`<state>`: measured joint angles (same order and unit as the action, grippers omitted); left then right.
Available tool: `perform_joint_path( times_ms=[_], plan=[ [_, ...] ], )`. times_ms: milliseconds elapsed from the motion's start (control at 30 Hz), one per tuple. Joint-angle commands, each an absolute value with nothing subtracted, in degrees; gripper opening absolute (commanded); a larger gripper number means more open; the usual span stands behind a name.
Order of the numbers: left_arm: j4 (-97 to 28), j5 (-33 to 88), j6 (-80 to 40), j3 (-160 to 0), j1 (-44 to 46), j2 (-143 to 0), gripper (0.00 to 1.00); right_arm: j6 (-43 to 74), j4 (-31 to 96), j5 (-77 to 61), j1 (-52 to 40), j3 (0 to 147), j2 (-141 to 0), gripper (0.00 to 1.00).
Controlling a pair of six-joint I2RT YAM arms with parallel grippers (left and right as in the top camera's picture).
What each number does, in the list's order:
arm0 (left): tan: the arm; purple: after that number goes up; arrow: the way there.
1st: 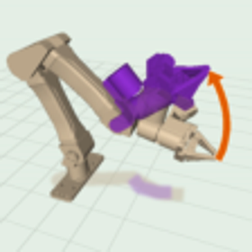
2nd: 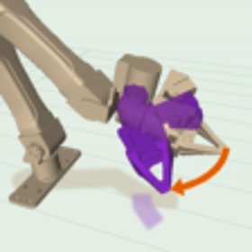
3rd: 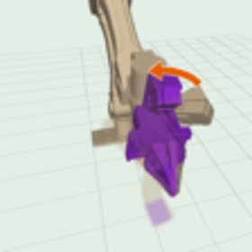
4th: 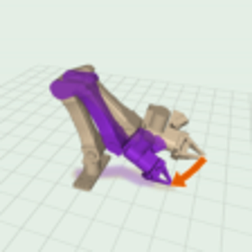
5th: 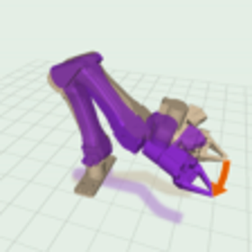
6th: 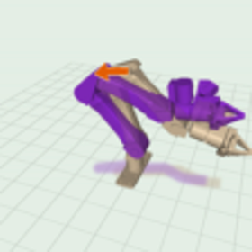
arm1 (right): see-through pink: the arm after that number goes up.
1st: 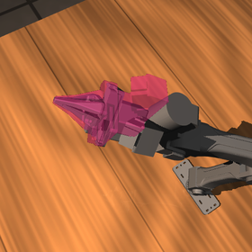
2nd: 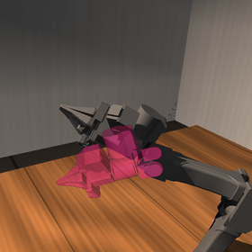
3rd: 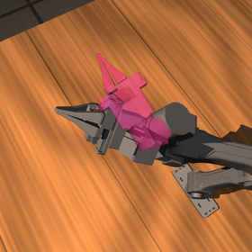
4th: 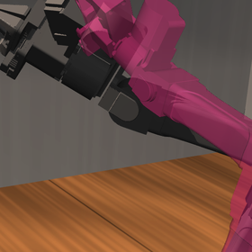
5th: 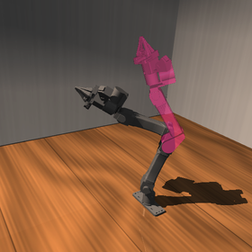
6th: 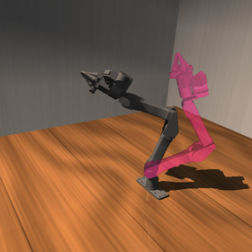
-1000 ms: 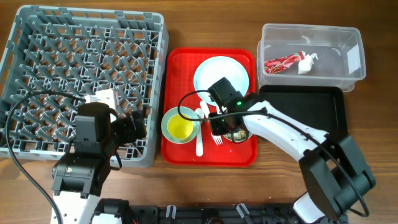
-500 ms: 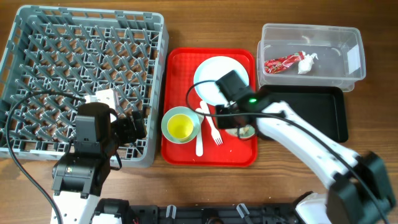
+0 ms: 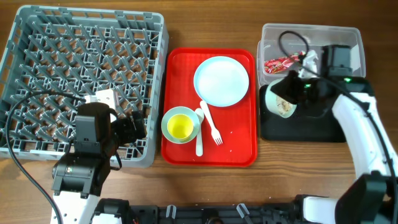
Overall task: Sort waste into correct bins and load items into the dishwasher rack
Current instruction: 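Grasp the rice-filled green bowl rim with the right gripper and lift, then tip the green bowl over the black tray to dump the rice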
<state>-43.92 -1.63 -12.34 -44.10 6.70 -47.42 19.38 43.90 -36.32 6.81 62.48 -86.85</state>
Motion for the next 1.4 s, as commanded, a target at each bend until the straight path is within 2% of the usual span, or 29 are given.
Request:
perform_joint_path(
  times_ms=[0,167,400,533,800,900,1067,1367],
  plan=[
    [-43.8,-1.1,-12.9,-45.2,6.9,-47.3,1.00,15.0,41.8,-51.4,11.3,59.4,-90.5,0.04],
    [-43.8,-1.1,-12.9,-45.2,6.9,-47.3,1.00,16.2,33.2,-68.6,17.5,53.6,-94.3,0.05],
    [-43.8,-1.1,-12.9,-45.2,6.9,-47.3,1.00,21.9,27.3,-77.3,22.9,49.6,-94.5,0.04],
    [-43.8,-1.1,-12.9,-45.2,6.9,-47.3,1.00,26.2,26.8,-78.7,25.6,49.5,-94.5,0.04],
    [-43.8,-1.1,-12.9,-45.2,6.9,-47.3,1.00,42.4,22.3,-78.8,28.3,49.4,-94.5,0.04],
    [-43.8,-1.1,-12.9,-45.2,6.9,-47.3,1.00,41.6,19.2,-80.8,28.6,49.4,-94.5,0.04],
    [-43.8,-1.1,-12.9,-45.2,6.9,-47.3,1.00,37.5,14.6,-92.8,28.6,49.4,-94.5,0.04],
    [-43.8,-1.1,-12.9,-45.2,6.9,-47.3,1.00,36.0,14.1,-92.7,28.6,49.4,-94.5,0.04]
  ],
)
